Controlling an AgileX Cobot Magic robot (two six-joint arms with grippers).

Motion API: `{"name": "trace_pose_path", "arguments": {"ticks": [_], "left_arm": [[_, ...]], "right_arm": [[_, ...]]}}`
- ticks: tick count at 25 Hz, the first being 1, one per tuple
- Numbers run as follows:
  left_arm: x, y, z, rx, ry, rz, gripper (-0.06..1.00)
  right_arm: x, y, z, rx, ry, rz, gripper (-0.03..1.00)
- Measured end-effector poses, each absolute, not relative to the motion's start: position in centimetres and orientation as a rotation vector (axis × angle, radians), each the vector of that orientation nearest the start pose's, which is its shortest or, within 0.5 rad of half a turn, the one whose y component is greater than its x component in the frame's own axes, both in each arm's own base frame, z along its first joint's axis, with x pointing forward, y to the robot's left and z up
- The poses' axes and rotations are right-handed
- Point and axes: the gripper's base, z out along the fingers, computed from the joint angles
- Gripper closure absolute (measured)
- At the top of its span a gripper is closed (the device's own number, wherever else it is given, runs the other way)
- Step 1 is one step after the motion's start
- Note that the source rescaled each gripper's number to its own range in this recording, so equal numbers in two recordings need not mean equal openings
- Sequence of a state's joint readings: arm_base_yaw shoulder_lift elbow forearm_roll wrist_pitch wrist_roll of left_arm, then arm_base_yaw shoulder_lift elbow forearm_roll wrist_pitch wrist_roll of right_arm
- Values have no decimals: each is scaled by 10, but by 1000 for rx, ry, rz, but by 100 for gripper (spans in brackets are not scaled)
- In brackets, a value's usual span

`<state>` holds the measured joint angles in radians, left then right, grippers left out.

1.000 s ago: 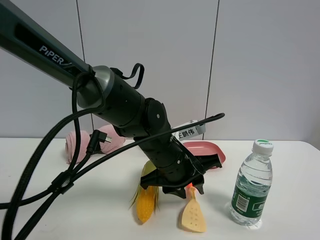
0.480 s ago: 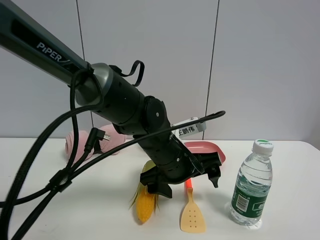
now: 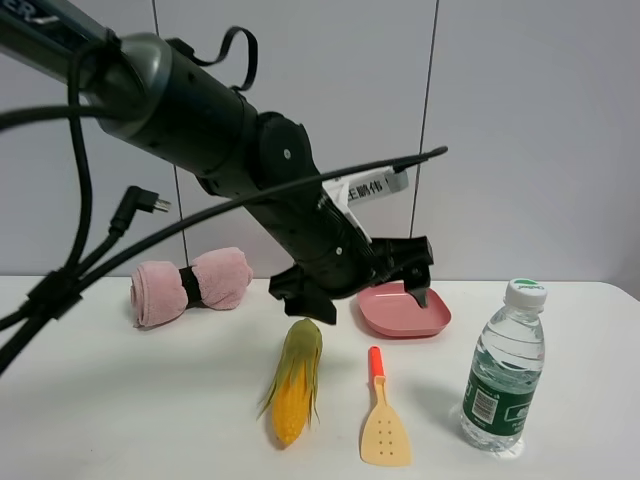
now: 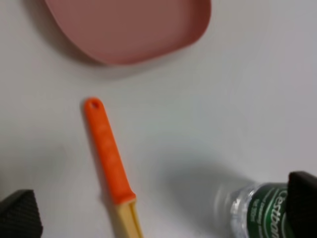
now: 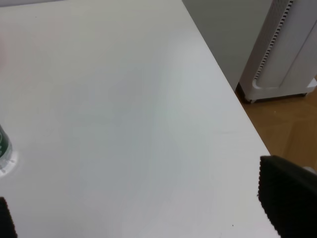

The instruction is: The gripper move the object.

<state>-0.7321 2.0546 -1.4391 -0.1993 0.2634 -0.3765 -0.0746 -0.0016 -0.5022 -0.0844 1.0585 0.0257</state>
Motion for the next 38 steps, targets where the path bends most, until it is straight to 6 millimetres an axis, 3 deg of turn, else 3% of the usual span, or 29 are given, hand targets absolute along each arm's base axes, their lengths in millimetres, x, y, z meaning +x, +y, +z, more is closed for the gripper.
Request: {"name": "trace_pose_path", "arguments": {"ticks": [5,8,15,20,24,29,34,38], "left_arm": [[353,-272,231,407,2300,-495,-6],[363,-239,259,457,2233,-362,-6],[384,-136,309,291,2199,-148,-6],[369,-56,329,130,2182,1,-6],[323,-5,337,-3,2182,88,-6],[230,25,354,-131,2095,153,-6],[121,26,350,-239,1997,175,-6],[48,16,346,-350,1857,78,-6]], "right_arm": [[-6,-6,278,106,2035,-132,-3],[-6,-6,278,106,2035,-132,-3],[-6,-6,278,106,2035,-132,-3],[-6,-6,278,106,2035,-132,-3],[-6,-6,278,106,2035,-132,-3],[-6,-6,278,106,2035,-132,-3],[-6,-6,278,106,2035,-132,-3],[-6,-6,278,106,2035,-131,-3]]}}
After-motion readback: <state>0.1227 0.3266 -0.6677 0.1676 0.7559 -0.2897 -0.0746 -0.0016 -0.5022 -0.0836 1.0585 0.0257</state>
